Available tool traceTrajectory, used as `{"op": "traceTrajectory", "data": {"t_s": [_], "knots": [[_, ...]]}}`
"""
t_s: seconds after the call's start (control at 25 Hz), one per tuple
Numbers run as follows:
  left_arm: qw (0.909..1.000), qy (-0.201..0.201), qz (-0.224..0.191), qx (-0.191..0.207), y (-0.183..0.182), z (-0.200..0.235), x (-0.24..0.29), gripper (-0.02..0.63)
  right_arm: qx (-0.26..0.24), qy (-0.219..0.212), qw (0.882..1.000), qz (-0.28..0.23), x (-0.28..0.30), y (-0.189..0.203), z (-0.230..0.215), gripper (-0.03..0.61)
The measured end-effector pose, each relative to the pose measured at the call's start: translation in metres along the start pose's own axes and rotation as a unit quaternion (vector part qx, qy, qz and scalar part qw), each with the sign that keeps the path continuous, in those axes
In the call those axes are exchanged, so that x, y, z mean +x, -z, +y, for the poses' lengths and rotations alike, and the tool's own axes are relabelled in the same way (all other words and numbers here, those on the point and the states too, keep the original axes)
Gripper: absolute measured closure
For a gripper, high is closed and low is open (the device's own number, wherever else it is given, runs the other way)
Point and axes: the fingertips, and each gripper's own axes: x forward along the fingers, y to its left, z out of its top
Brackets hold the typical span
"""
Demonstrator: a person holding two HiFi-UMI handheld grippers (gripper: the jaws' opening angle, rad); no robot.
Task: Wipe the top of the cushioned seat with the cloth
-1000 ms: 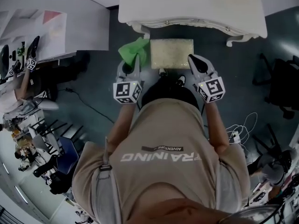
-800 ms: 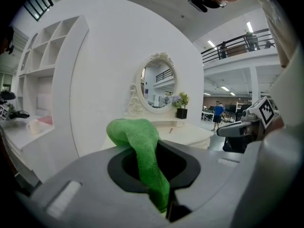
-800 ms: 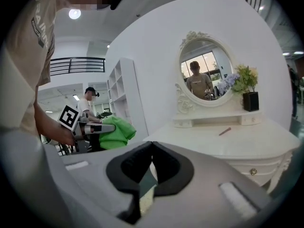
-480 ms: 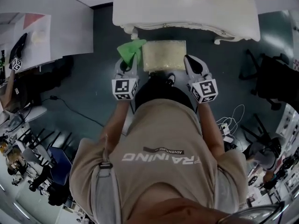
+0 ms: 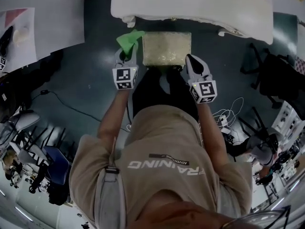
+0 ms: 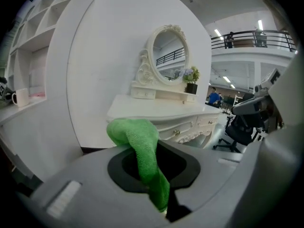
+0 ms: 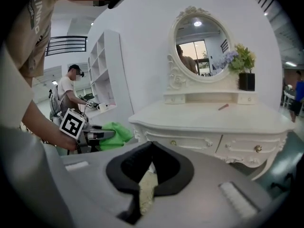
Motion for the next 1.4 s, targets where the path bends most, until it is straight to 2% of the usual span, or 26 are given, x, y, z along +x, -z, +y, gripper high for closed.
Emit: {"op": "traceTrajectory", "data": {"t_s": [0.16, 0.36, 0.64, 0.88, 1.04, 1.24, 1.4], "knots": [[0.9992, -0.013, 0.032, 0.020, 0.058, 0.018, 0.043, 0.566, 0.004, -0.001, 1.000, 0.016, 0.040, 0.042, -0.011, 0.577], [0.9944, -0.032, 0.094, -0.035, 0.138, 0.034, 0.087, 0.566, 0.021, -0.026, 0.998, 0.055, 0.083, 0.097, -0.015, 0.577], [0.9914, -0.048, 0.118, -0.031, 0.209, 0.048, 0.155, 0.566, 0.022, -0.073, 0.994, 0.076, 0.130, 0.163, -0.023, 0.577], [0.9874, -0.069, 0.137, -0.040, 0.248, 0.058, 0.202, 0.566, 0.043, -0.085, 0.991, 0.093, 0.140, 0.220, -0.040, 0.577], [0.9835, -0.078, 0.147, -0.069, 0.273, 0.057, 0.235, 0.566, 0.055, -0.084, 0.990, 0.103, 0.148, 0.249, -0.065, 0.577], [0.9809, -0.078, 0.166, -0.064, 0.297, 0.042, 0.261, 0.566, 0.059, -0.085, 0.990, 0.092, 0.145, 0.262, -0.097, 0.577], [0.9805, -0.062, 0.182, -0.040, 0.308, 0.011, 0.281, 0.566, 0.070, -0.085, 0.991, 0.080, 0.138, 0.275, -0.126, 0.577]]}}
